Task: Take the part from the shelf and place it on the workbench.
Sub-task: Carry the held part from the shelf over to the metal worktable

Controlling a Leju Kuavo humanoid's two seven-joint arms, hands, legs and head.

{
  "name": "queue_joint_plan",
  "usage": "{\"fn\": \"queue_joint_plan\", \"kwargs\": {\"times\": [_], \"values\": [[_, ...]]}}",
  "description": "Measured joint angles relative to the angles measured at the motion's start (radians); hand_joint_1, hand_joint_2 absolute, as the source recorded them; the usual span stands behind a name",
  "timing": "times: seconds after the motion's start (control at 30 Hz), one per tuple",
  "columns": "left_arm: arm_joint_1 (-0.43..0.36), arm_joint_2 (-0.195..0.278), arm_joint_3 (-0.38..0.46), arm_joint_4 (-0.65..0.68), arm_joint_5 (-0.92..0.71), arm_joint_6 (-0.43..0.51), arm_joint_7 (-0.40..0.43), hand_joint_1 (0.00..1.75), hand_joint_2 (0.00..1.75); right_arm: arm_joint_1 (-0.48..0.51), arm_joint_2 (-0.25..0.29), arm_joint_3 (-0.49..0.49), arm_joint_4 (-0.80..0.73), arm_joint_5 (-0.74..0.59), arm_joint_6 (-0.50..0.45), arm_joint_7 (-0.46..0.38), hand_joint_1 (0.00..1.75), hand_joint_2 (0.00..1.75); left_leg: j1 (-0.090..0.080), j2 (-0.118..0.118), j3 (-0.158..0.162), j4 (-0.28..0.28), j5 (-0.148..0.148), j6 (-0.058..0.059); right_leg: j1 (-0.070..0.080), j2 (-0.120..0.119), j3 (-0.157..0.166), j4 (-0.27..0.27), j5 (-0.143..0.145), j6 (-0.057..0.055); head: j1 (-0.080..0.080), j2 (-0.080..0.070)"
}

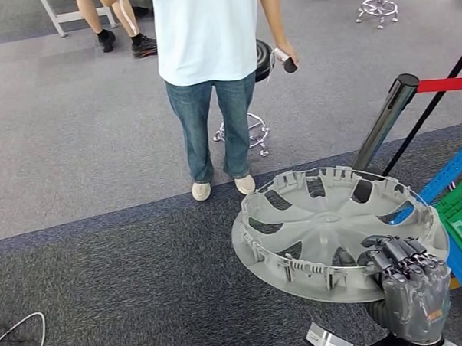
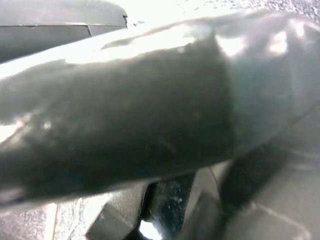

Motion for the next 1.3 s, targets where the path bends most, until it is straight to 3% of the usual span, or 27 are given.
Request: {"fn": "queue_joint_plan", "kwargs": {"times": [0.03, 0.1, 0.17, 0.23, 0.3, 0.33, 0.4, 0.47, 0.53, 0.6, 0.67, 0.73, 0.8, 0.83, 0.87, 0.9, 0.97, 1.03, 1.1, 1.13, 1.2, 1.23, 1.3], "values": [[0.000, 0.000, -0.001, 0.000, -0.001, -0.002, 0.000, 0.00, 0.00, 0.000, 0.002, -0.002, -0.001, -0.001, 0.000, -0.002, 1.75, 1.75, 0.001, -0.011, -0.005, 0.001, 0.002, -0.006, 0.000, 0.009, 0.005, -0.009, -0.003, -0.004, 0.000, 0.000], [0.001, 0.001, -0.002, 0.000, -0.001, -0.004, 0.000, 0.00, 0.00, 0.000, 0.007, -0.006, -0.001, -0.002, 0.000, -0.005, 1.75, 1.75, 0.005, -0.019, -0.013, 0.002, 0.005, -0.016, 0.002, -0.014, 0.009, -0.013, -0.002, -0.015, 0.000, 0.000], [0.001, 0.001, -0.002, 0.000, -0.003, -0.006, 0.000, 0.00, 0.00, 0.000, 0.010, -0.009, -0.002, -0.002, 0.000, -0.005, 1.75, 1.75, 0.003, 0.026, -0.032, 0.039, -0.018, -0.027, 0.002, -0.039, 0.016, -0.019, 0.000, -0.026, -0.007, 0.000], [-0.001, 0.001, -0.003, 0.000, -0.004, -0.007, 0.000, 0.00, 0.00, 0.001, 0.014, -0.012, -0.004, -0.002, 0.000, -0.005, 1.75, 1.75, 0.004, 0.085, -0.086, 0.146, -0.072, -0.038, 0.004, -0.066, 0.021, -0.022, -0.003, -0.033, -0.014, 0.000], [-0.002, 0.001, -0.003, 0.000, -0.004, -0.007, 0.000, 0.00, 0.00, 0.001, 0.016, -0.014, -0.004, -0.002, 0.000, -0.005, 1.75, 1.75, 0.009, 0.101, -0.144, 0.254, -0.109, -0.044, 0.007, -0.096, 0.025, -0.022, -0.007, -0.037, -0.014, 0.000], [-0.002, 0.001, -0.003, 0.000, -0.004, -0.007, 0.000, 0.00, 0.00, 0.001, 0.017, -0.015, -0.004, -0.002, 0.000, -0.005, 1.75, 1.75, 0.012, 0.103, -0.153, 0.268, -0.103, -0.045, 0.007, -0.111, 0.027, -0.022, -0.010, -0.037, -0.014, 0.000], [-0.002, 0.001, -0.003, 0.000, -0.004, -0.007, 0.000, 0.00, 0.00, 0.001, 0.018, -0.015, -0.004, -0.002, 0.000, -0.006, 1.75, 1.75, 0.013, 0.114, -0.113, 0.192, -0.047, -0.043, 0.008, -0.135, 0.035, -0.022, -0.015, -0.035, -0.014, 0.000], [-0.002, 0.001, -0.003, 0.000, -0.005, -0.008, 0.000, 0.00, 0.00, 0.000, 0.019, -0.016, -0.005, -0.002, 0.000, -0.006, 1.75, 1.75, 0.008, 0.161, -0.045, 0.065, 0.001, -0.037, 0.011, -0.154, 0.042, -0.021, -0.024, -0.028, -0.014, 0.000], [-0.002, 0.000, -0.003, 0.000, -0.006, -0.008, 0.000, 0.00, 0.00, 0.000, 0.020, -0.017, -0.005, -0.002, 0.000, -0.008, 1.75, 1.75, -0.001, 0.190, -0.016, 0.006, 0.008, -0.027, 0.016, -0.172, 0.048, -0.022, -0.031, -0.019, -0.013, 0.000], [0.000, 0.000, -0.003, 0.000, -0.007, -0.009, 0.000, 0.00, 0.00, 0.000, 0.020, -0.019, -0.005, -0.002, 0.000, -0.008, 1.75, 1.75, -0.003, 0.169, -0.016, -0.001, 0.007, -0.016, 0.016, -0.186, 0.053, -0.026, -0.036, -0.008, -0.012, 0.000], [0.001, 0.001, -0.003, 0.000, -0.008, -0.010, 0.000, 0.00, 0.00, 0.000, 0.020, -0.019, -0.005, -0.002, 0.000, -0.009, 1.75, 1.75, 0.001, 0.146, -0.009, -0.009, 0.008, -0.003, 0.012, -0.155, 0.045, 0.002, -0.057, 0.000, -0.008, 0.000], [-0.001, 0.001, -0.004, 0.000, -0.009, -0.010, 0.000, 0.00, 0.00, 0.001, 0.021, -0.019, -0.005, -0.002, 0.000, -0.010, 1.75, 1.75, 0.004, 0.124, -0.004, -0.011, 0.008, 0.007, 0.011, -0.104, -0.007, 0.111, -0.110, 0.002, 0.000, 0.000], [-0.002, 0.000, -0.004, 0.000, -0.006, -0.010, 0.001, 0.00, 0.00, 0.002, 0.021, -0.019, -0.005, -0.002, 0.000, -0.010, 1.75, 1.75, 0.004, 0.099, -0.002, -0.011, 0.006, 0.012, 0.012, -0.088, -0.079, 0.235, -0.152, 0.003, 0.004, 0.000], [-0.002, -0.001, -0.004, 0.000, 0.001, -0.010, 0.000, 0.00, 0.00, 0.003, 0.021, -0.019, -0.005, -0.002, 0.000, -0.010, 1.75, 1.75, 0.004, 0.084, -0.001, -0.011, 0.005, 0.013, 0.012, -0.087, -0.098, 0.256, -0.146, 0.003, 0.004, 0.000], [-0.001, -0.001, -0.003, 0.000, 0.013, -0.010, -0.002, 0.00, 0.00, 0.004, 0.021, -0.020, -0.004, -0.002, 0.000, -0.010, 1.75, 1.75, 0.004, 0.070, 0.002, -0.011, 0.004, 0.012, 0.011, -0.086, -0.097, 0.237, -0.120, 0.004, 0.004, 0.000], [0.000, -0.001, 0.000, 0.000, 0.027, -0.012, -0.005, 0.00, 0.00, 0.006, 0.021, -0.020, -0.004, -0.002, 0.000, -0.011, 1.75, 1.75, 0.006, 0.055, 0.006, -0.010, 0.003, 0.010, 0.009, -0.081, -0.078, 0.184, -0.080, 0.005, 0.005, 0.000], [0.000, 0.000, 0.010, 0.000, 0.055, -0.025, -0.011, 0.00, 0.00, 0.006, 0.021, -0.022, -0.005, -0.003, 0.000, -0.014, 1.75, 1.75, 0.007, 0.029, 0.009, -0.004, -0.002, 0.000, 0.001, -0.044, -0.022, 0.053, -0.017, 0.008, 0.005, 0.000], [0.000, 0.003, 0.023, 0.001, 0.074, -0.040, -0.013, 0.00, 0.00, 0.007, 0.021, -0.025, -0.006, -0.006, 0.000, -0.018, 1.75, 1.75, 0.008, 0.008, 0.005, 0.001, -0.003, -0.011, -0.001, -0.016, 0.009, -0.007, -0.004, 0.002, 0.005, 0.000], [0.004, 0.005, 0.033, 0.002, 0.084, -0.048, -0.014, 0.00, 0.00, 0.007, 0.021, -0.029, -0.006, -0.008, 0.000, -0.021, 1.75, 1.75, 0.012, -0.008, -0.002, 0.000, 0.002, -0.021, 0.003, -0.027, 0.012, -0.009, -0.004, -0.014, 0.005, 0.000], [0.006, 0.006, 0.038, 0.003, 0.090, -0.050, -0.015, 0.00, 0.00, 0.007, 0.022, -0.030, -0.007, -0.008, 0.000, -0.022, 1.75, 1.75, 0.013, -0.002, -0.006, 0.003, -0.001, -0.026, 0.004, -0.036, 0.013, -0.010, -0.003, -0.020, 0.005, 0.000], [0.007, 0.010, 0.050, 0.004, 0.107, -0.051, -0.030, 0.00, 0.00, 0.010, 0.023, -0.034, -0.009, -0.009, 0.000, -0.026, 1.75, 1.75, 0.012, 0.042, -0.032, 0.057, -0.035, -0.034, 0.004, -0.058, 0.016, -0.015, -0.002, -0.033, 0.001, 0.000], [0.007, 0.013, 0.056, 0.004, 0.116, -0.052, -0.043, 0.00, 0.00, 0.013, 0.024, -0.036, -0.011, -0.008, 0.000, -0.029, 1.75, 1.75, 0.011, 0.072, -0.060, 0.113, -0.064, -0.038, 0.007, -0.070, 0.018, -0.016, -0.003, -0.037, -0.002, 0.000], [0.009, 0.023, 0.071, 0.004, 0.132, -0.053, -0.078, 0.00, 0.00, 0.019, 0.027, -0.038, -0.016, -0.007, 0.000, -0.036, 1.75, 1.75, 0.014, 0.099, -0.126, 0.240, -0.115, -0.043, 0.011, -0.095, 0.019, -0.016, -0.006, -0.043, -0.003, 0.000]]}}
